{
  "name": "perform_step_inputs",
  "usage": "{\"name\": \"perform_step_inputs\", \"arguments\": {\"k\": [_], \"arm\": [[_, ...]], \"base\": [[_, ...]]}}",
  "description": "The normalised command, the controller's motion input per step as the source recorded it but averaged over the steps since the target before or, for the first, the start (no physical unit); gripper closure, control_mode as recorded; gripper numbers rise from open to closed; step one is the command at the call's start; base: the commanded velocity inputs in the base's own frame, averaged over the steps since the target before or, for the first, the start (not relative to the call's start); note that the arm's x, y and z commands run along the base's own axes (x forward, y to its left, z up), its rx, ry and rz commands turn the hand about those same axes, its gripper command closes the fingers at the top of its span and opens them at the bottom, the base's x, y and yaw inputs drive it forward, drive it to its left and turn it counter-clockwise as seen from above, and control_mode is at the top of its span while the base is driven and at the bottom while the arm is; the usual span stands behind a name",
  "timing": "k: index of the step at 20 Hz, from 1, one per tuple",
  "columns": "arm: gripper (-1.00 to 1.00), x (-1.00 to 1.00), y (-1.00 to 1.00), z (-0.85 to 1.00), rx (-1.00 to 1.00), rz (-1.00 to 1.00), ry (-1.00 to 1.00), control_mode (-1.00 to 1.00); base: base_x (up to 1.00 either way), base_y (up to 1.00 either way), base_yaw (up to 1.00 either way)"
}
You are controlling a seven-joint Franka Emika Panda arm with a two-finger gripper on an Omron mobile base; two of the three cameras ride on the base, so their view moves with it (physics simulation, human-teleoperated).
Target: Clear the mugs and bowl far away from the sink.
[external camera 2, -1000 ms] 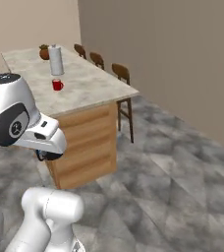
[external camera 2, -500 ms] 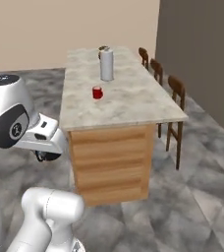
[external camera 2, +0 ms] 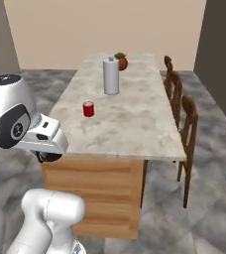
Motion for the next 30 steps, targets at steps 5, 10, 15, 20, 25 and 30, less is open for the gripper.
{"name": "perform_step_inputs", "arguments": {"k": [5, 10, 15, 20, 25, 30], "arm": [[1.0, 0.0, 0.0, 0.0, 0.0, 0.0, 0.0, 1.0], [1.0, 0.0, 0.0, 0.0, 0.0, 0.0, 0.0, 1.0], [1.0, 0.0, 0.0, 0.0, 0.0, 0.0, 0.0, 1.0], [1.0, 0.0, 0.0, 0.0, 0.0, 0.0, 0.0, 1.0], [1.0, 0.0, 0.0, 0.0, 0.0, 0.0, 0.0, 1.0], [1.0, 1.0, 0.02, -0.31, 0.0, -0.04, 0.03, -1.0]], "base": [[1.0, -0.76, 0.41], [1.0, -0.5, 0.28], [1.0, -0.06, 0.0], [1.0, 0.1, -0.31], [1.0, 0.08, -0.37], [0.0, 0.0, 0.0]]}}
